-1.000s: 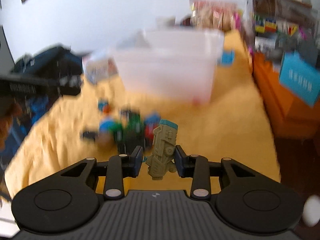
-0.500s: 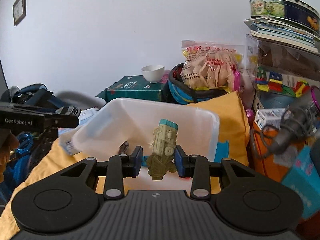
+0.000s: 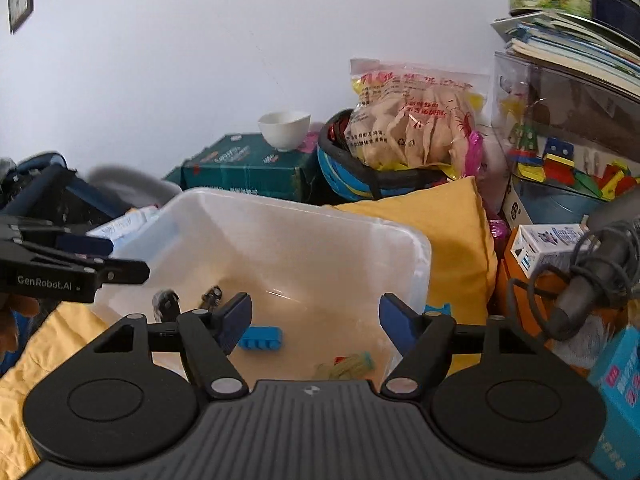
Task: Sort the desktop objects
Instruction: 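Grasp the dark green toy car with left tool while right grasps yellow block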
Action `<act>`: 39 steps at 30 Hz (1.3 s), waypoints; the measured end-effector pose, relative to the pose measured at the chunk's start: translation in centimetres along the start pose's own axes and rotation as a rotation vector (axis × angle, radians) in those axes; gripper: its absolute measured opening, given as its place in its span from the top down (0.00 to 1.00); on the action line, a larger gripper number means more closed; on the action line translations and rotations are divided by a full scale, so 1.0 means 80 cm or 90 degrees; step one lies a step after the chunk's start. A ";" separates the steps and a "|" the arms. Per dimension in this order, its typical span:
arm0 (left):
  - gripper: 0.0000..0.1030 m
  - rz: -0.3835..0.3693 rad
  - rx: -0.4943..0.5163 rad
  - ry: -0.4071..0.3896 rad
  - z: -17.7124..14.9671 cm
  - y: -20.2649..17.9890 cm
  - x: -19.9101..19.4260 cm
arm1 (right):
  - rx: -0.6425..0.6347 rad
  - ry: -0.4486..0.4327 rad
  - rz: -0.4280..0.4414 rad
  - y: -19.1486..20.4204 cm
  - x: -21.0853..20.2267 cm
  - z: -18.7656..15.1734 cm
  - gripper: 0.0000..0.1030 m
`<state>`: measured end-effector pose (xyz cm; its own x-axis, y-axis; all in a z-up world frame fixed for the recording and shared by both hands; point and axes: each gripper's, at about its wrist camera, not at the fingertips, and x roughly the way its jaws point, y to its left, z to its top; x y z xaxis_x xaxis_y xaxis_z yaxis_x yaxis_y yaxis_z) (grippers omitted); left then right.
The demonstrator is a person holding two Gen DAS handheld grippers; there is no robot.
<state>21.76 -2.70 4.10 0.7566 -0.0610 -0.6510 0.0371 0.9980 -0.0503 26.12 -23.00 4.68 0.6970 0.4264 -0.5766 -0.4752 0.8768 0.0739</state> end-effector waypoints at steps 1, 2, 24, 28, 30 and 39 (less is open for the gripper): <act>0.32 -0.003 -0.002 -0.009 -0.005 0.001 -0.010 | 0.000 -0.009 0.006 0.003 -0.011 -0.005 0.29; 0.29 -0.014 -0.004 -0.016 -0.015 0.005 -0.024 | 0.000 -0.013 0.010 0.006 -0.020 -0.010 0.28; 0.29 -0.066 0.147 0.132 -0.228 0.007 -0.021 | 0.009 0.154 0.063 0.077 -0.091 -0.193 0.19; 0.31 -0.081 0.170 0.149 -0.233 -0.004 -0.012 | 0.016 0.154 0.055 0.073 -0.091 -0.190 0.19; 0.44 -0.093 0.164 0.154 -0.236 -0.005 -0.015 | 0.017 0.153 0.053 0.074 -0.090 -0.192 0.19; 0.72 -0.110 0.165 0.152 -0.254 -0.018 -0.035 | -0.004 0.180 0.070 0.089 -0.085 -0.218 0.19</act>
<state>6.36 -4.29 -9.40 0.5524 -0.1992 -0.8094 0.3375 0.9413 -0.0013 8.65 -23.53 -5.08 0.4649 0.4391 -0.7688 -0.5437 0.8269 0.1436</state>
